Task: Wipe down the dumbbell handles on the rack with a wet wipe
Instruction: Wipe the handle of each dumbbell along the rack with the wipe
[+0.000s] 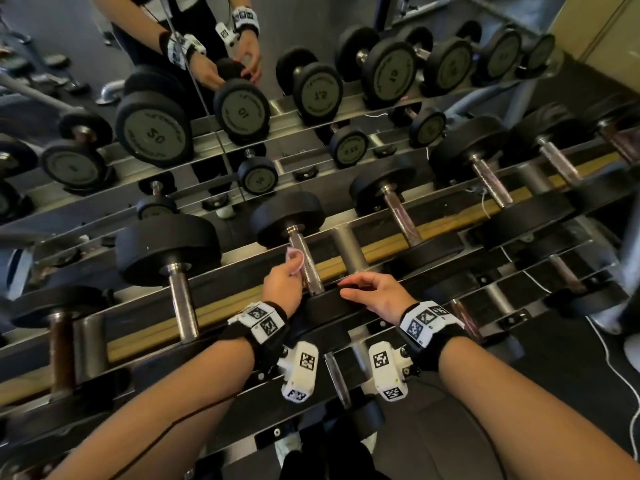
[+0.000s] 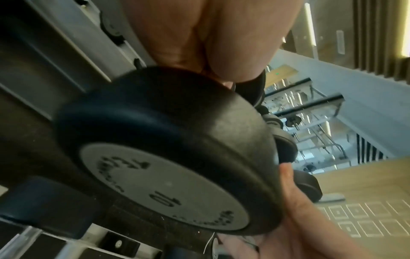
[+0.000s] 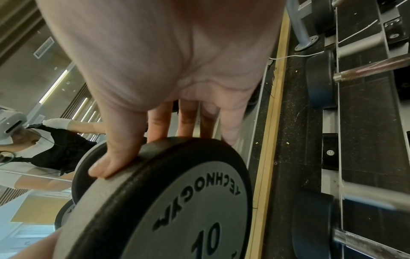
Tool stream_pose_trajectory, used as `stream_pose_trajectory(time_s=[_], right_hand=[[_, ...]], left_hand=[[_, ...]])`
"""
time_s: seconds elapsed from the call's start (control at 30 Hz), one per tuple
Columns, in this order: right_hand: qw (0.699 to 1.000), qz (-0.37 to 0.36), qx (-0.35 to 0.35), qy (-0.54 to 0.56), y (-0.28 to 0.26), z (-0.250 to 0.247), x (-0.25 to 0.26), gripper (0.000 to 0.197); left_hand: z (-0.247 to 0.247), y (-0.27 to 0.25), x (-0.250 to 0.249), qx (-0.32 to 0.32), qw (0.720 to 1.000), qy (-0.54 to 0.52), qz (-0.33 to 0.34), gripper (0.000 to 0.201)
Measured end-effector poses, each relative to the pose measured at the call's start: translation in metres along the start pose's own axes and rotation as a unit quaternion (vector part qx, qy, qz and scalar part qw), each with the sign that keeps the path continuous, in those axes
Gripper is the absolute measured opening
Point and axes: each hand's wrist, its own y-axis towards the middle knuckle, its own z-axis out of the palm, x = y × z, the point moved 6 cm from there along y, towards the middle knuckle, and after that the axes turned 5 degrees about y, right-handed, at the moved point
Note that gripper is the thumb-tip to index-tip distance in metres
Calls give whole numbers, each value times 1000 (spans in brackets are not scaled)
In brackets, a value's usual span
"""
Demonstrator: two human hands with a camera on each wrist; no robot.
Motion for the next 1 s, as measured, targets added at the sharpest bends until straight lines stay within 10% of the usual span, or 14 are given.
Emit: stream_pose_trajectory(time_s=[0.17, 0.3, 0.57, 1.0], right_hand=[[1000, 2, 1, 10, -1, 1, 0, 23], [1000, 2, 0, 3, -2, 1, 2, 24], [1000, 4, -15, 16, -5, 2, 0, 20], [999, -4, -9, 34, -7, 3, 2, 19]], left_hand=[[-2, -9, 4, 125, 960, -236, -82, 20], [-33, 7, -10, 51, 955, -289, -40, 24], [-11, 19, -8, 25, 989, 115, 94, 31], [-8, -26, 7, 171, 961, 195, 94, 31]])
